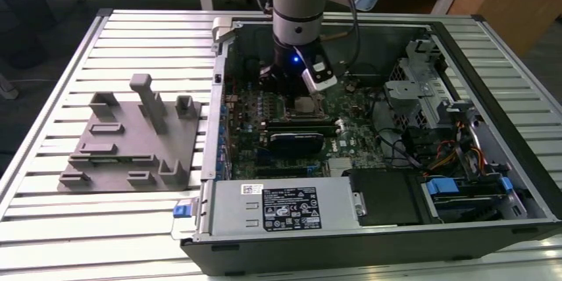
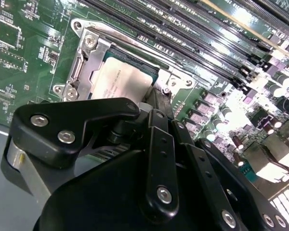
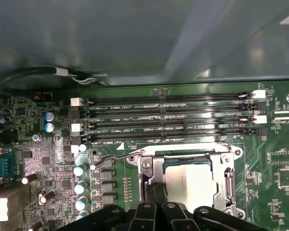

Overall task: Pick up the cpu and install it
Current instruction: 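Close the cpu cover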

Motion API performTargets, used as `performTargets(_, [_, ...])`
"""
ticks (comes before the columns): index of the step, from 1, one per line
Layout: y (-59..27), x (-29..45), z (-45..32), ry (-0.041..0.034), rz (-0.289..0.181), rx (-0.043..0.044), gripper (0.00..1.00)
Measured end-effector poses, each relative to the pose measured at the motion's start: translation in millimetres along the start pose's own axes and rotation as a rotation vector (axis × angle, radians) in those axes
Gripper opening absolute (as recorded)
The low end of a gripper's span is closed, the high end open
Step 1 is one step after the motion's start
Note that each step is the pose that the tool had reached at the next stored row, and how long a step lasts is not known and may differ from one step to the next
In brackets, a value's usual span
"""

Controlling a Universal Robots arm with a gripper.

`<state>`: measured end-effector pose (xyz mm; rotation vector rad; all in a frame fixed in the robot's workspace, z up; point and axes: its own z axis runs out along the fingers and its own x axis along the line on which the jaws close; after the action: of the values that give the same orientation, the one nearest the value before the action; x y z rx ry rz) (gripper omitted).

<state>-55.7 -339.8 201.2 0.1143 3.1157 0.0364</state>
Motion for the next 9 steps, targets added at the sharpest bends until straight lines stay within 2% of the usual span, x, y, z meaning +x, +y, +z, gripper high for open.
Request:
performTargets(3, [0.1,-0.1,-4.7,0.0,0.0,0.0,0.11])
performTargets(9, [0.5,-0.4,-19.5,0.0,0.0,0.0001,0.11])
